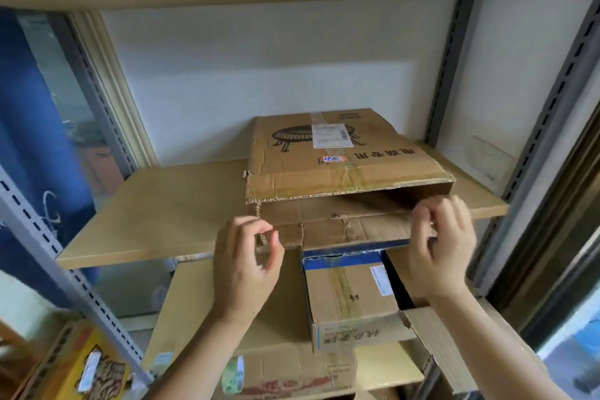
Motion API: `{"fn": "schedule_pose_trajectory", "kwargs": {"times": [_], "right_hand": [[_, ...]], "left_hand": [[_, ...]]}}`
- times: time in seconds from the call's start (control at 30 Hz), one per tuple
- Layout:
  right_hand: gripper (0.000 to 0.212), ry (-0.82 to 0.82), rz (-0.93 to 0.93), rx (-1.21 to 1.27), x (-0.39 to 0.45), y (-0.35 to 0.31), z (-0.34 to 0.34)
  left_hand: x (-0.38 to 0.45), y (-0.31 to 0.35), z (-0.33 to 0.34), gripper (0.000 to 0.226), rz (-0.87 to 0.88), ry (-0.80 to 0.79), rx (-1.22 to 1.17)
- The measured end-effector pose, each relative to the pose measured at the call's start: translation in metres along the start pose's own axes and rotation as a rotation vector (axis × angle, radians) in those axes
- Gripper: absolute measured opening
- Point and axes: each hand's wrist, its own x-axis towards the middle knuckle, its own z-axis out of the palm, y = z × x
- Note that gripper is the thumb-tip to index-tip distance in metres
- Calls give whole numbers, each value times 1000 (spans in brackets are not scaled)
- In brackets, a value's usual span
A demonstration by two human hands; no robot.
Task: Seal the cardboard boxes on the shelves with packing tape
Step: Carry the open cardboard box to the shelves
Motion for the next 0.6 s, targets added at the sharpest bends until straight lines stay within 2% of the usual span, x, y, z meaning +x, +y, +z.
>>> {"fn": "schedule_pose_trajectory", "kwargs": {"times": [0.07,0.13,0.27,0.4,0.5,0.6], "right_hand": [[23,-250,-302,-61,-3,-8,12],[25,-452,-478,-105,-7,-13,30],[47,-667,-574,-144,-21,-15,60],[55,-705,-598,-152,-32,-15,80],[39,-609,-593,-103,-34,-19,88],[33,-571,-631,-103,-32,-21,90]], "left_hand": [[-2,7,5,15,151,-125,75],[-3,12,9,18,185,-217,115],[-9,8,14,28,194,-377,314],[-20,-4,9,42,105,-432,513],[-21,-15,6,41,92,-411,565],[-19,-26,6,35,124,-355,548]]}}
